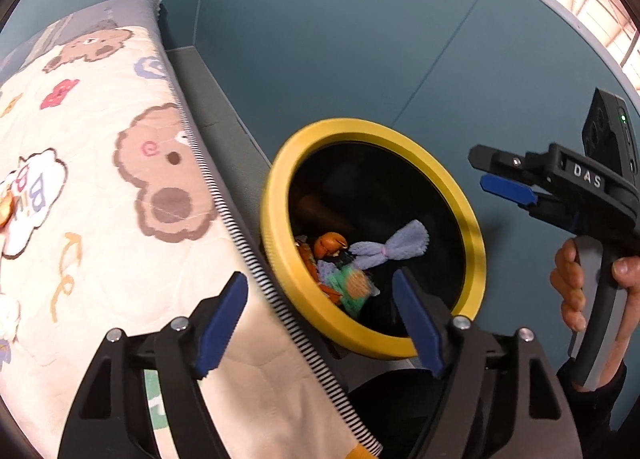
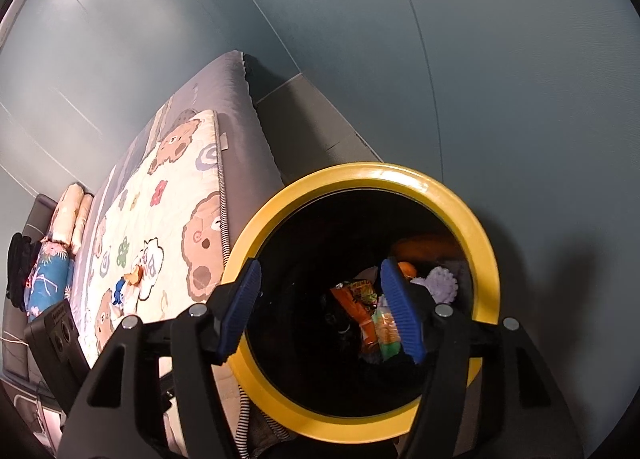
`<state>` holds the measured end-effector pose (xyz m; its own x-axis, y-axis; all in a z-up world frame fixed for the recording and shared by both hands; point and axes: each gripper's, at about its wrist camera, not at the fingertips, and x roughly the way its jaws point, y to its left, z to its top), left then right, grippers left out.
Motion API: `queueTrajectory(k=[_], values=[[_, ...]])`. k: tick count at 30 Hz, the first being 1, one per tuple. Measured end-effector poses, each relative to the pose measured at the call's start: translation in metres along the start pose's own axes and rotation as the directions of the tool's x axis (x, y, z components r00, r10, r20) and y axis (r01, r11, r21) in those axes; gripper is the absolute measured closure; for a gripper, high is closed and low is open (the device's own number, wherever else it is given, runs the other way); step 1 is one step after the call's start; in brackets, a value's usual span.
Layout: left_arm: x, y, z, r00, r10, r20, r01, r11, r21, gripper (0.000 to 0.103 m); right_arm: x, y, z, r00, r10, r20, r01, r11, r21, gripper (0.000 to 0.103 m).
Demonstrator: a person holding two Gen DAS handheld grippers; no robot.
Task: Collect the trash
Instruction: 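Open both tools to drop the bag and packet into the bin, then move both open tools back toward the white tissues on the bed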
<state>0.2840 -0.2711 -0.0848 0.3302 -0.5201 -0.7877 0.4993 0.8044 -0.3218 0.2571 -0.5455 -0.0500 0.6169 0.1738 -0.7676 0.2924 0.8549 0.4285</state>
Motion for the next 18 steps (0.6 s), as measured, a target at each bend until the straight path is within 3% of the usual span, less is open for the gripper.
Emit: queueTrajectory(k=[9,18], values=[[-0.021,0.03,-0.001,0.998,0.056,0.025,-0.055,0.996,-0.068,0.019,0.004,0.028,-0.008,1.0,0.016,-0.025,-0.017,0.999,-0.043,0.036],[-0.051,0.08,-0.011,0.988,0.145,0.048,-0.138,0.982,-0.126,0.017,0.01,0.07,-0.02,0.997,0.054,-0.056,-0.06,0.992,-0.109,0.032]])
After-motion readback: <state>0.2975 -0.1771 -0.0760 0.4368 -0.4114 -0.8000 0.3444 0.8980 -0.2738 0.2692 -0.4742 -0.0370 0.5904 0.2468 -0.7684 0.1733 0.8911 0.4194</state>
